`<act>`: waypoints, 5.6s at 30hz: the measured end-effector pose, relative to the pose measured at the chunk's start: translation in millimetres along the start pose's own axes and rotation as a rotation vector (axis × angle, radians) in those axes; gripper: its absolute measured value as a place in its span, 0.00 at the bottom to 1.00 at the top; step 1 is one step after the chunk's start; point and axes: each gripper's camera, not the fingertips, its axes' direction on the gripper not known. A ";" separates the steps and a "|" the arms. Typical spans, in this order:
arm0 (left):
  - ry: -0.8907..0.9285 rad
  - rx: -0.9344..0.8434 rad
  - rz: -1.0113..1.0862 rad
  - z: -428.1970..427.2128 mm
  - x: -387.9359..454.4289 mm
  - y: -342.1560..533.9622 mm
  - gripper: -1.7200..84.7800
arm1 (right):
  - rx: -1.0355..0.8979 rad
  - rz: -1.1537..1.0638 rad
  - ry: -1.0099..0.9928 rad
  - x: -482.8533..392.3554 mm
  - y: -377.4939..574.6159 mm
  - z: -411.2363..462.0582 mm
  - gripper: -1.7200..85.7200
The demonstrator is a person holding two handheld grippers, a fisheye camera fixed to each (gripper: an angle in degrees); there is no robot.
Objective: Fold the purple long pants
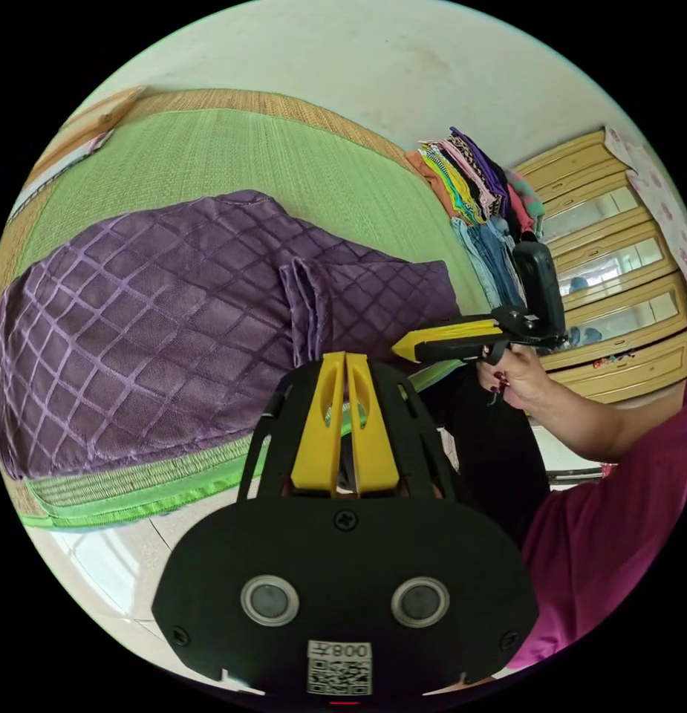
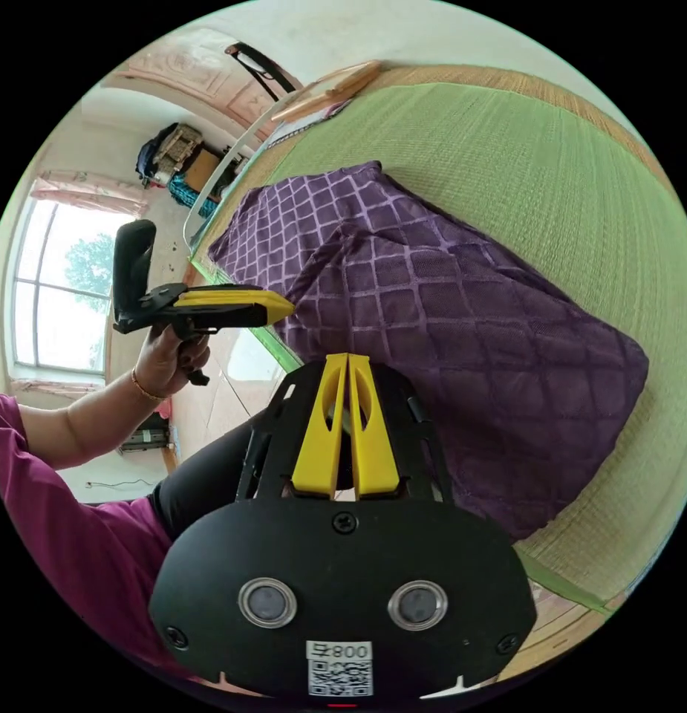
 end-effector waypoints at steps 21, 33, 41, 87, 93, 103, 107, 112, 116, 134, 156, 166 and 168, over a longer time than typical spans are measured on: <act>-0.038 -0.184 0.444 20.3 339.0 -99.9 0.15 | 0.349 0.483 -0.338 298.9 343.5 -53.8 0.10; -0.249 -0.230 0.474 14.2 431.6 -126.7 0.13 | 0.243 0.435 -0.494 388.5 414.6 0.4 0.09; -0.334 -0.201 0.466 3.6 468.5 -135.3 0.12 | 0.231 0.403 -0.548 427.3 446.7 21.7 0.09; 0.298 0.008 0.428 42.8 260.2 -67.1 0.04 | 0.574 0.564 -0.381 495.2 362.9 -145.7 0.05; 0.371 0.106 0.377 30.3 184.9 -24.2 0.04 | 0.620 0.438 -0.414 417.3 275.5 -180.9 0.05; 0.382 0.365 0.210 -22.7 2.4 84.7 0.04 | 0.561 0.202 -0.431 244.3 58.6 -187.6 0.05; 0.359 0.427 0.087 -24.7 -86.2 136.0 0.04 | 0.505 0.150 -0.448 177.9 -41.3 -162.8 0.05; 0.344 0.461 -0.051 -7.7 -176.4 190.3 0.04 | 0.397 0.113 -0.425 109.1 -157.9 -116.0 0.04; 0.338 0.486 -0.160 15.8 -241.9 231.7 0.04 | 0.322 0.098 -0.376 55.3 -246.9 -76.9 0.04; 0.258 0.485 -0.526 150.9 -387.8 354.0 0.04 | 0.093 -0.004 -0.294 -88.1 -498.9 27.9 0.02; -0.039 0.359 -0.417 228.0 -306.7 325.8 0.02 | -0.025 -0.333 0.136 -219.7 -625.2 74.5 0.02; -0.079 0.375 -0.439 224.4 -283.2 311.7 0.02 | -0.090 -0.279 0.079 -209.3 -645.6 61.0 0.02; -0.115 0.397 -0.429 218.9 -265.2 310.1 0.02 | -0.015 -0.252 0.009 -191.6 -630.6 24.8 0.02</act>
